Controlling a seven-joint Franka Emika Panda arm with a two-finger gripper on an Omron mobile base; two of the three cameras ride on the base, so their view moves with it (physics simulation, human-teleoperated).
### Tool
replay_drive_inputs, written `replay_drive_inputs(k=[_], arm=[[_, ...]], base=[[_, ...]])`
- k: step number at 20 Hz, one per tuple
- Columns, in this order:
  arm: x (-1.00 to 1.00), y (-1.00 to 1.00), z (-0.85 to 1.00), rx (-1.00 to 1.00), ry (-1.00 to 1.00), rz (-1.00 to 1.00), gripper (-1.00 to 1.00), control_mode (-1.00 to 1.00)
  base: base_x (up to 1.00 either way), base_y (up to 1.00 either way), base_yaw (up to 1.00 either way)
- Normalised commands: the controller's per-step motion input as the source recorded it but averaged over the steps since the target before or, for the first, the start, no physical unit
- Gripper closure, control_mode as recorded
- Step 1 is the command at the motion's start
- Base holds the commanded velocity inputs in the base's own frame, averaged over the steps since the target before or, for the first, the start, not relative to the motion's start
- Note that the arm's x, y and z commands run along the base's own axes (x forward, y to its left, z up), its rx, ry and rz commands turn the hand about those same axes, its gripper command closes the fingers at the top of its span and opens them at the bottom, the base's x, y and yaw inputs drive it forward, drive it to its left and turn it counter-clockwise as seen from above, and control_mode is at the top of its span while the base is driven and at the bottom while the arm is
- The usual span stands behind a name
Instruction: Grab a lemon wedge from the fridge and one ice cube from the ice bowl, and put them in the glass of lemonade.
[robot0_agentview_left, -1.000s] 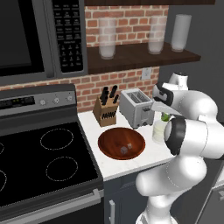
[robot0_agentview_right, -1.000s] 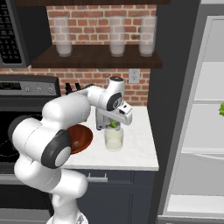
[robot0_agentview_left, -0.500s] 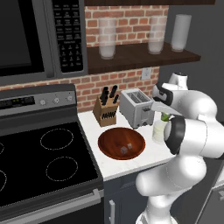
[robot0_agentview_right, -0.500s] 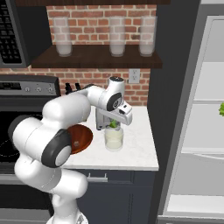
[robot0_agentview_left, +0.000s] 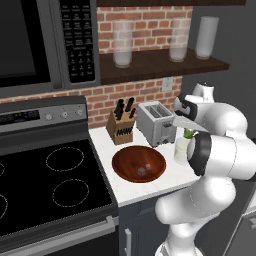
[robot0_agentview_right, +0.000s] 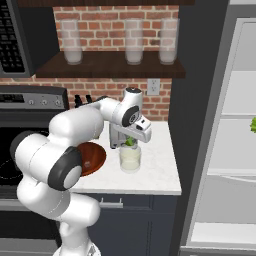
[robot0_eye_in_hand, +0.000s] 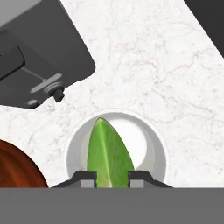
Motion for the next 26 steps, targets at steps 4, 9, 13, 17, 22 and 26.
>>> replay_drive_inputs(k=[4, 9, 13, 17, 22, 26], arm=[[0.00, 0.00, 0.00, 0.00, 0.00, 0.00, -1.00, -1.00], [0.00, 0.00, 0.00, 0.00, 0.00, 0.00, -1.00, -1.00], [0.00, 0.00, 0.00, 0.00, 0.00, 0.00, -1.00, -1.00], [-0.11, 0.00, 0.03, 0.00, -0.01, 0.00, -1.00, -1.00], [-0.35, 0.00, 0.22, 0.02, -0.07, 0.00, -1.00, -1.00], [-0.38, 0.00, 0.28, 0.02, -0.08, 0.00, -1.00, -1.00]], base=[[0.00, 0.00, 0.00], [0.00, 0.00, 0.00], [0.00, 0.00, 0.00], [0.00, 0.00, 0.00], [0.00, 0.00, 0.00], [0.00, 0.00, 0.00]])
